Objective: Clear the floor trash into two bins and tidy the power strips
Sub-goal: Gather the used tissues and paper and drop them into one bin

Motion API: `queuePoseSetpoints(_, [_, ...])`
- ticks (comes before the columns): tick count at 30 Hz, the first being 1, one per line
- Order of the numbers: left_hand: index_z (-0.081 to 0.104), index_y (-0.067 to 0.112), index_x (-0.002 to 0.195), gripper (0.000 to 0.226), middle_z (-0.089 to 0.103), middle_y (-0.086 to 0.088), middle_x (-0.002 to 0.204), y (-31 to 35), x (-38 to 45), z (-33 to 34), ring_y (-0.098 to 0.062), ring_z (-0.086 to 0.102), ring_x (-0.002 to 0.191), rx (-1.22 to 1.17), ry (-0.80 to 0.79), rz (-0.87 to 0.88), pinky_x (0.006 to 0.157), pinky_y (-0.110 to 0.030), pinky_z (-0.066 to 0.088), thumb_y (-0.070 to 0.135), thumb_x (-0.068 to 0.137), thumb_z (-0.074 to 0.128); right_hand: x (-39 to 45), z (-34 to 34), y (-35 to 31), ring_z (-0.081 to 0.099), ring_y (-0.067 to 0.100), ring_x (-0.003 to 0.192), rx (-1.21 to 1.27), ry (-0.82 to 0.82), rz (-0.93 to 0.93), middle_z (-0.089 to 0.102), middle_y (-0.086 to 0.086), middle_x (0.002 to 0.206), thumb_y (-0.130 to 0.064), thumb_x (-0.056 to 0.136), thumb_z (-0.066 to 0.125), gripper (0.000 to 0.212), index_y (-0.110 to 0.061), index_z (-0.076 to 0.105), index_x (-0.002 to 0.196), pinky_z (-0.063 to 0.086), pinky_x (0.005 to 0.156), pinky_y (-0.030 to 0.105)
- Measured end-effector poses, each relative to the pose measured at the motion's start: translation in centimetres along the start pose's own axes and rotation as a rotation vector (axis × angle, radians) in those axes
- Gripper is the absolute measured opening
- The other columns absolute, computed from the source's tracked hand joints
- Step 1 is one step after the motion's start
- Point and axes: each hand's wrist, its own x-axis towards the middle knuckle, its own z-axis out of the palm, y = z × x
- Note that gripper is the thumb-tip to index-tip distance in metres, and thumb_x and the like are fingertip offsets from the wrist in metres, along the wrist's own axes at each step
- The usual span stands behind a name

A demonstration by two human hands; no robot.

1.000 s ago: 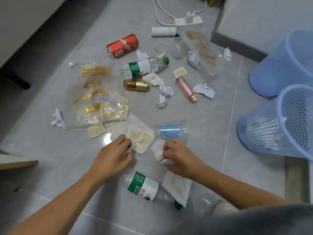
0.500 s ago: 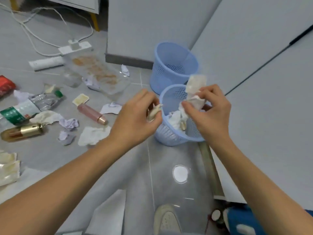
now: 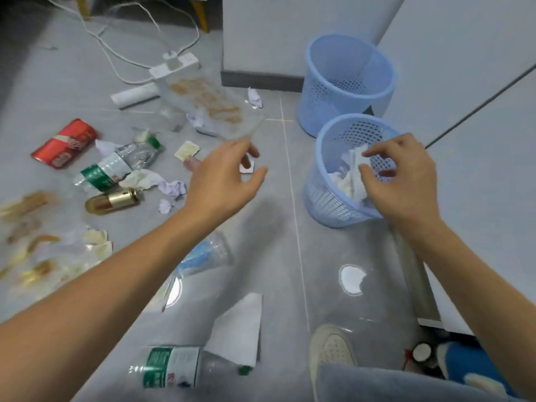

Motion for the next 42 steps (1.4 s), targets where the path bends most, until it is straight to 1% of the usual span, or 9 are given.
queuePoseSetpoints(3, [0.061, 0.030, 0.101, 0.017, 0.063, 0.010, 0.090, -6.9, -5.8, -2.1, -0.016, 0.061, 0.078, 0.042, 0.082, -0.152, 0.073, -0.043, 0.054, 0.043, 0.091, 0.064, -3.4, 4.7, -5.5, 0.056, 0.020, 0.095, 0.115, -0.175, -0.196, 0.055, 0.000, 0.098, -0.018, 0.087, 0.070, 0.014, -0.015, 0.069, 0.101, 0.056, 0.068, 0.038])
queuePoseSetpoints(7, [0.059, 0.030, 0.100, 0.022, 0.062, 0.009, 0.087, -13.5, -13.8, -3.8, -0.018, 0.060, 0.078, 0.164, 0.034, -0.350, 0.065, -0.036, 0.049, 0.049, 0.090, 0.059, -10.1, 11.6, -11.5, 0.054, 0.022, 0.103, 0.095, -0.631, -0.362, 0.056, 0.001, 0.109, -0.024, 0.086, 0.070, 0.026, -0.018, 0.066, 0.111, 0.055, 0.073, 0.042])
queuePoseSetpoints(14, [0.060, 0.027, 0.105, 0.032, 0.052, 0.009, 0.101, -22.3, -25.5, -4.9, -0.020, 0.054, 0.103, 0.322, 0.082, -0.465, 0.059, -0.032, 0.047, 0.053, 0.087, 0.062, -21.7, 19.6, -11.7, 0.042, 0.019, 0.115, -0.189, -1.227, -0.666, 0.040, -0.005, 0.130, -0.046, 0.077, 0.072, 0.062, -0.036, 0.043, 0.131, 0.051, 0.082, 0.034])
queuePoseSetpoints(17, [0.059, 0.025, 0.112, 0.042, 0.048, 0.004, 0.107, -24.2, -28.0, -5.5, -0.023, 0.050, 0.100, 0.413, 0.024, -0.499, 0.065, -0.035, 0.049, 0.056, 0.084, 0.062, -22.0, 20.8, -11.6, 0.040, 0.021, 0.113, -0.319, -1.279, -0.705, 0.037, -0.002, 0.128, -0.039, 0.081, 0.070, 0.053, -0.032, 0.043, 0.126, 0.047, 0.083, 0.036])
queuePoseSetpoints(22, [0.057, 0.033, 0.124, 0.053, 0.043, 0.004, 0.113, -25.8, -31.0, -5.3, -0.022, 0.047, 0.104, 0.388, 0.028, -0.597, 0.075, -0.038, 0.049, 0.063, 0.081, 0.063, -20.8, 21.8, -13.5, 0.054, 0.025, 0.099, -0.304, -1.289, -0.711, 0.053, 0.003, 0.105, -0.016, 0.095, 0.050, 0.005, -0.018, 0.055, 0.095, 0.045, 0.072, 0.038])
queuePoseSetpoints(27, [0.051, 0.037, 0.133, 0.058, 0.041, 0.005, 0.120, -26.7, -32.8, -4.5, -0.020, 0.045, 0.109, 0.319, -0.002, -0.631, 0.079, -0.038, 0.048, 0.063, 0.082, 0.059, -18.3, 22.4, -20.5, 0.050, 0.022, 0.077, 0.030, -1.011, -0.794, 0.053, 0.003, 0.090, -0.005, 0.088, 0.059, 0.008, -0.012, 0.060, 0.085, 0.047, 0.060, 0.038])
queuePoseSetpoints(31, [0.048, 0.038, 0.135, 0.059, 0.040, 0.000, 0.134, -27.1, -31.8, -4.6, -0.027, 0.044, 0.117, 0.336, 0.054, -0.617, 0.082, -0.044, 0.049, 0.056, 0.081, 0.065, -17.4, 25.3, -25.9, 0.047, 0.024, 0.110, -0.046, -0.944, -0.910, 0.050, 0.003, 0.122, -0.013, 0.093, 0.058, 0.005, -0.016, 0.059, 0.097, 0.050, 0.059, 0.039])
queuePoseSetpoints(35, [0.048, 0.037, 0.133, 0.051, 0.040, -0.003, 0.140, -27.6, -30.8, -4.8, -0.030, 0.041, 0.124, 0.346, 0.046, -0.649, 0.084, -0.047, 0.050, 0.045, 0.085, 0.064, -17.5, 29.1, -27.5, 0.032, 0.037, 0.137, -0.354, -0.972, -0.933, 0.033, 0.009, 0.150, -0.005, 0.087, 0.057, 0.028, -0.019, 0.055, 0.111, 0.038, 0.052, 0.034])
queuePoseSetpoints(42, [0.060, 0.022, 0.112, 0.015, 0.047, 0.001, 0.110, -28.4, -30.7, -4.2, -0.025, 0.044, 0.098, 0.335, 0.014, -0.613, 0.068, -0.042, 0.051, 0.027, 0.098, 0.056, -18.0, 31.8, -26.2, 0.047, 0.037, 0.104, -0.455, -1.014, -0.912, 0.040, 0.012, 0.125, -0.006, 0.076, 0.069, 0.048, -0.019, 0.049, 0.118, 0.032, 0.058, 0.038])
